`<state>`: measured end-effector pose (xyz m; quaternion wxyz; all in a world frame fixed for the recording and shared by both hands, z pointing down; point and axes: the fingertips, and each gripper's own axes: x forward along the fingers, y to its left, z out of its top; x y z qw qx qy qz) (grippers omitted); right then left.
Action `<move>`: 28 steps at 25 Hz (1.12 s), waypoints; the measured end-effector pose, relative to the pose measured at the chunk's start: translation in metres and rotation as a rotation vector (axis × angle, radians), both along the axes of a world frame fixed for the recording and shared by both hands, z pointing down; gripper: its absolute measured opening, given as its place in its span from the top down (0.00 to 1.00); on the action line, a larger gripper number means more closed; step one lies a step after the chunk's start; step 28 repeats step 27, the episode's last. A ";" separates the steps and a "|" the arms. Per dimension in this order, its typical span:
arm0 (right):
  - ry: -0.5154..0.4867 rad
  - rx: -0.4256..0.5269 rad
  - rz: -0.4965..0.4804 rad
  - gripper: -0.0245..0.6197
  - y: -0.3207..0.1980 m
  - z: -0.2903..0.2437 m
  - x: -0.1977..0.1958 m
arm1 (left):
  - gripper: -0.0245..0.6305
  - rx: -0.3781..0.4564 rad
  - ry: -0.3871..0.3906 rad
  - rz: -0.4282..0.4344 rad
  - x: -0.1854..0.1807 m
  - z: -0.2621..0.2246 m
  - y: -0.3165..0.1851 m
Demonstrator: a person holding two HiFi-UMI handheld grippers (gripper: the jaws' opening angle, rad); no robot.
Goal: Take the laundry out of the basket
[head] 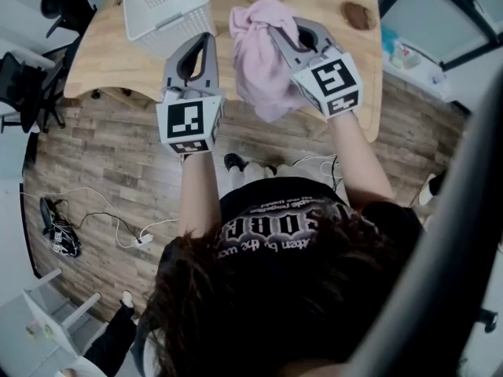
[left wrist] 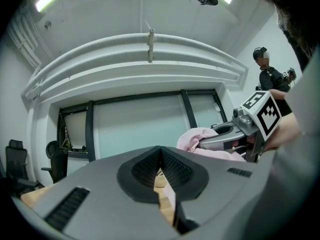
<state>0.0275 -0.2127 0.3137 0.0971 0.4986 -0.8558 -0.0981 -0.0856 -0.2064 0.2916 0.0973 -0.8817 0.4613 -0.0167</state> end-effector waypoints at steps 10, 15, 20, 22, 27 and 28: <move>-0.022 -0.011 0.015 0.88 0.003 0.007 0.019 | 0.96 0.003 -0.020 0.033 0.021 0.000 -0.001; -0.028 0.003 0.014 0.88 0.003 0.001 0.024 | 0.96 0.010 -0.023 0.035 0.024 -0.004 -0.002; -0.030 0.001 0.017 0.88 0.001 0.003 0.024 | 0.96 0.006 -0.025 0.032 0.023 -0.003 -0.005; -0.032 0.001 0.019 0.88 0.001 0.002 0.025 | 0.96 0.004 -0.026 0.031 0.023 -0.003 -0.005; -0.030 -0.008 0.026 0.88 0.003 0.003 0.025 | 0.96 0.002 -0.028 0.030 0.021 -0.001 -0.004; -0.030 -0.008 0.026 0.88 0.003 0.003 0.025 | 0.96 0.002 -0.028 0.030 0.021 -0.001 -0.004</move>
